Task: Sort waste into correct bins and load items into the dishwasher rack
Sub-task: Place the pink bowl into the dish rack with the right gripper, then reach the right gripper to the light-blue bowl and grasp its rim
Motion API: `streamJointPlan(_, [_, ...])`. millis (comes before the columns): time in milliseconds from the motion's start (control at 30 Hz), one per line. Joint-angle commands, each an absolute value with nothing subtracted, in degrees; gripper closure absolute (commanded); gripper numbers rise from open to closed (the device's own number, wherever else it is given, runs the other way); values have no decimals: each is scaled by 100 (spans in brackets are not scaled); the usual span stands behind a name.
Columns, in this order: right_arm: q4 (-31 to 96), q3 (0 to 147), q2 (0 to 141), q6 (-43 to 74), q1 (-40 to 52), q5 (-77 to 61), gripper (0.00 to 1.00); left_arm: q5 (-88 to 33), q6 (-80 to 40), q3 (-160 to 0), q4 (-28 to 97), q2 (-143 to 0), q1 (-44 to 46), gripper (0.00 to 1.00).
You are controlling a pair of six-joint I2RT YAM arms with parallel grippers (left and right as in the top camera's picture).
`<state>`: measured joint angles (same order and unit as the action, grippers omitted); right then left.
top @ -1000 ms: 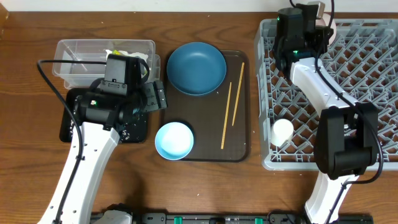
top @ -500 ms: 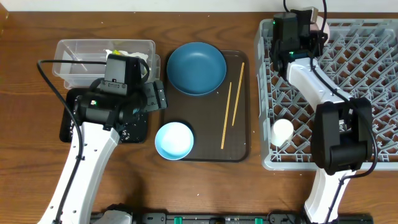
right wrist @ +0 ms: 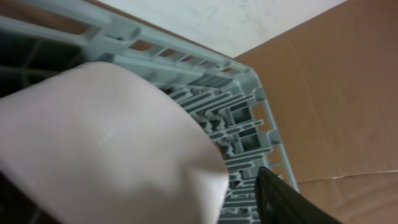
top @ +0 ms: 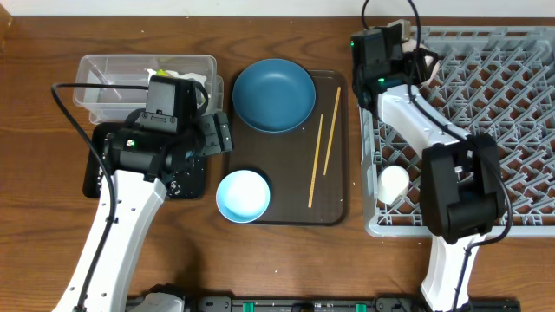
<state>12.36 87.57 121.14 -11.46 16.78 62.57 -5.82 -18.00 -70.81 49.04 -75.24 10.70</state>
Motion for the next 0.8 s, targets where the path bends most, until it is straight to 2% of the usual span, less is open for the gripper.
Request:
streamJointPlan(0, [1247, 8764, 12101, -1098, 1787, 6318, 35, -534, -1769, -7148, 4906, -7555, 1052, 12])
streamJointPlan(100, [1267, 8764, 11915, -808, 1848, 6316, 21, -537, -1769, -7148, 4906, -7555, 1052, 12])
streamJointPlan(167, [1271, 8764, 11756, -725, 1885, 6311, 15, -534, -1769, -7148, 4904, -7555, 1052, 12])
streamJointPlan(433, [1916, 8764, 10842, -434, 2051, 5553, 9, -534, -1769, -7148, 4904, -7555, 1052, 12])
streamJointPlan(500, [2300, 8764, 10597, -169, 2102, 4805, 9, -537, -1769, -7148, 4904, -7555, 1052, 12])
streamJointPlan(567, [2696, 8764, 10379, 82, 2150, 3957, 3, -537, -1769, -7148, 4906, -7555, 1052, 11])
streamJointPlan(667, [3197, 8764, 10165, 716, 2231, 2788, 1, -537, -1769, -7148, 4904, -7555, 1052, 11])
streamJointPlan(767, [3548, 8764, 10103, 967, 2272, 923, 1, -537, -1772, -7148, 4906, -7555, 1052, 12])
